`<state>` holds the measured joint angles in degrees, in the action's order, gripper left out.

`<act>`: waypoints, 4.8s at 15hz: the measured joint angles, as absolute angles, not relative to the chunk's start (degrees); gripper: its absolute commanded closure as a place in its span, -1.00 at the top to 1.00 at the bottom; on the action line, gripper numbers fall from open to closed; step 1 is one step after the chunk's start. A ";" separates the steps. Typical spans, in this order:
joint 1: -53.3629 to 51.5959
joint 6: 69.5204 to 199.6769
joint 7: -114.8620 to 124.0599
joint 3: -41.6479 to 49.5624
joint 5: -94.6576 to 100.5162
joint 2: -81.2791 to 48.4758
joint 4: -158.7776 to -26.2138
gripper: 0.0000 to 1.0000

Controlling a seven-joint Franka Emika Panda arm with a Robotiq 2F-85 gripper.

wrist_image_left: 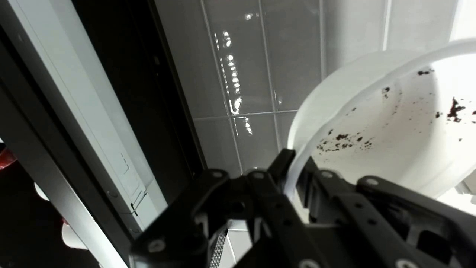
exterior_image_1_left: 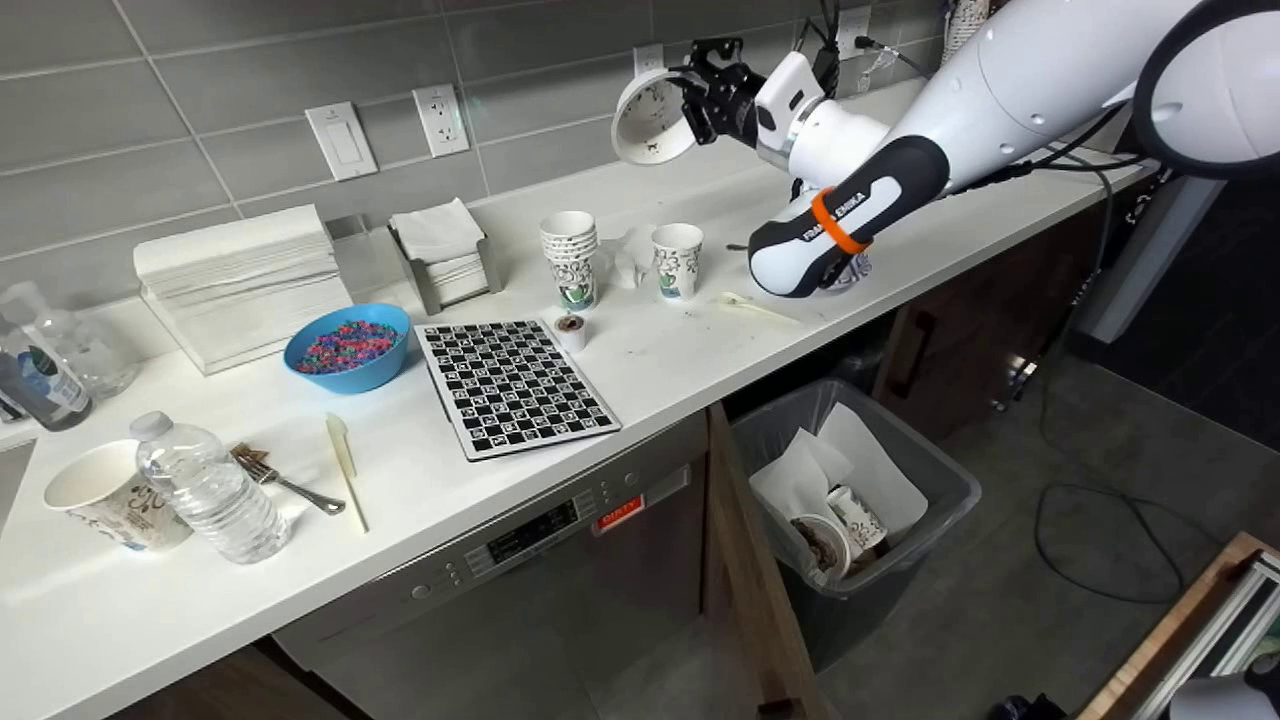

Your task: Pour the contents in the white bowl into the coffee cup on the right.

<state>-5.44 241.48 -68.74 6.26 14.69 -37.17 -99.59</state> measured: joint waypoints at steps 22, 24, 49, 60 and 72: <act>-7.30 235.09 -67.08 6.30 14.15 -25.92 -110.12 -0.96; -7.30 232.95 -65.40 5.87 14.15 -24.32 -110.94 -0.96; 4.97 189.98 -25.34 -10.10 25.19 -12.30 -119.50 -0.96; 18.80 184.60 -22.16 -25.29 20.96 -15.08 -120.40 -0.96; 29.51 169.34 -17.82 -38.51 -2.13 -21.66 -115.22 -0.96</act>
<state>29.51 169.34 -17.82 -38.51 -2.13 -21.66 -115.22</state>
